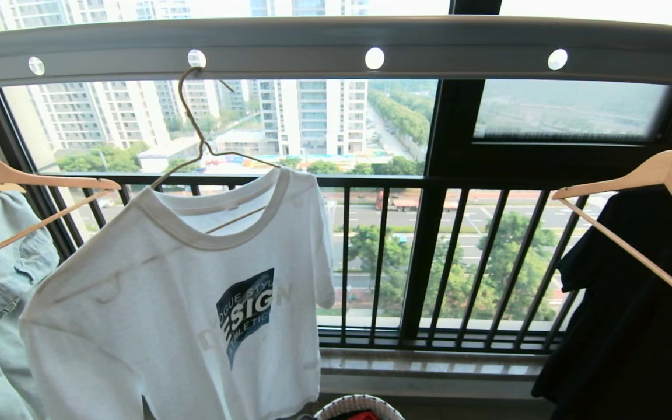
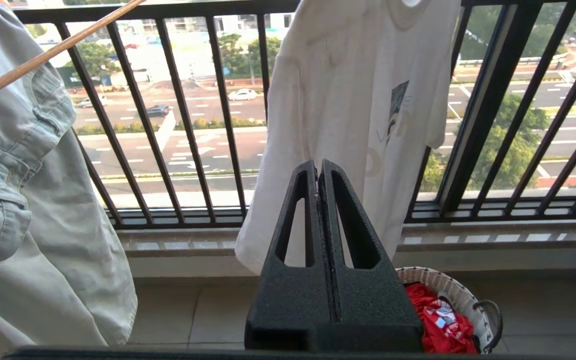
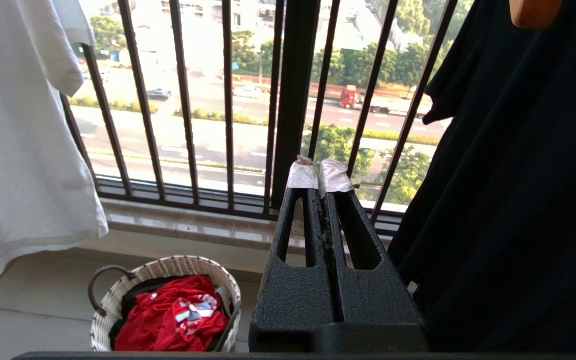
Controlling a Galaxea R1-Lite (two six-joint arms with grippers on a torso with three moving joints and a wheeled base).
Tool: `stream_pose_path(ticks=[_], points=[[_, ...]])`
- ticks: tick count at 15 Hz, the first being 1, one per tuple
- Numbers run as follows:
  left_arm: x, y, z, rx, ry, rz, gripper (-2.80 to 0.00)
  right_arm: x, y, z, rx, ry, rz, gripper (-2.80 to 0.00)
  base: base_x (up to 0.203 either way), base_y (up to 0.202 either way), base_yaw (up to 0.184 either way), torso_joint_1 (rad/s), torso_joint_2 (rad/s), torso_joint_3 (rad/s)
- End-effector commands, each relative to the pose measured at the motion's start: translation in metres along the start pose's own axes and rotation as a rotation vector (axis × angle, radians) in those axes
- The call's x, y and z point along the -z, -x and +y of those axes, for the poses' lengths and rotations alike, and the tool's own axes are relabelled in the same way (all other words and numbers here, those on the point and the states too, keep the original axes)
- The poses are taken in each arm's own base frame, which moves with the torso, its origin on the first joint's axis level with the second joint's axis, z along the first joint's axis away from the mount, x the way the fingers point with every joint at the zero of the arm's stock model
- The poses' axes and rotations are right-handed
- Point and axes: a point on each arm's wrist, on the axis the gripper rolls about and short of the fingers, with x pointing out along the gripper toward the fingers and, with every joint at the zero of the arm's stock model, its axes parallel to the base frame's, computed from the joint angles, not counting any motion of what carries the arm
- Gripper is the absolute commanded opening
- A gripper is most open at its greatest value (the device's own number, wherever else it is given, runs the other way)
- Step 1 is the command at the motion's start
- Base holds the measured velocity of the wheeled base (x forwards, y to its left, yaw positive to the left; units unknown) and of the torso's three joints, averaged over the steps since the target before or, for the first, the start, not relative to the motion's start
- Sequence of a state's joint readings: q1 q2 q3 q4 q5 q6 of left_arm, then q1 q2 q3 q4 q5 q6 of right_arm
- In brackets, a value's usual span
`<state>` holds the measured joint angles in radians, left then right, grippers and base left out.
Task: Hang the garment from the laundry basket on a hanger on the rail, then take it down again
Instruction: Take the clothes off the clothes rack
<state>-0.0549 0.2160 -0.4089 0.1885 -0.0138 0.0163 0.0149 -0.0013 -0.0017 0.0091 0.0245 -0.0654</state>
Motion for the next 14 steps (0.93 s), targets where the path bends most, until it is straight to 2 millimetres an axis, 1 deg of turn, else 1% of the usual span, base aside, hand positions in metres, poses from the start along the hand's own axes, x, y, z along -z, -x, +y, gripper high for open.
stream_pose_path(ticks=[1, 3, 6, 10, 11, 12, 14], points=[[-0.043, -0.017, 0.002, 0.092, -0.003, 0.083, -2.8, 0.0, 0.0, 0.0, -0.001, -0.006, 0.001, -2.8, 0.0, 0.0, 0.0, 0.0, 0.0, 0.0], [-0.069, -0.03, 0.002, 0.154, -0.011, 0.14, -2.8, 0.0, 0.0, 0.0, -0.001, -0.006, 0.001, -2.8, 0.0, 0.0, 0.0, 0.0, 0.0, 0.0], [-0.117, -0.059, -0.002, 0.188, -0.052, 0.179, -2.8, 0.0, 0.0, 0.0, -0.001, -0.003, 0.001, -2.8, 0.0, 0.0, 0.0, 0.0, 0.0, 0.0], [-0.181, -0.082, -0.006, 0.243, -0.102, 0.212, -2.8, 0.0, 0.0, 0.0, -0.001, -0.006, 0.003, -2.8, 0.0, 0.0, 0.0, 0.0, 0.0, 0.0], [-0.192, -0.091, -0.008, 0.263, -0.11, 0.239, -2.8, 0.0, 0.0, 0.0, 0.001, -0.004, 0.003, -2.8, 0.0, 0.0, 0.0, 0.0, 0.0, 0.0], [-0.2, -0.105, -0.01, 0.285, -0.122, 0.285, -2.8, 0.0, 0.0, 0.0, -0.001, -0.003, 0.005, -2.8, 0.0, 0.0, 0.0, 0.0, 0.0, 0.0], [-0.207, -0.134, -0.016, 0.309, -0.141, 0.353, -2.8, 0.0, 0.0, 0.0, -0.001, -0.003, 0.004, -2.8, 0.0, 0.0, 0.0, 0.0, 0.0, 0.0]])
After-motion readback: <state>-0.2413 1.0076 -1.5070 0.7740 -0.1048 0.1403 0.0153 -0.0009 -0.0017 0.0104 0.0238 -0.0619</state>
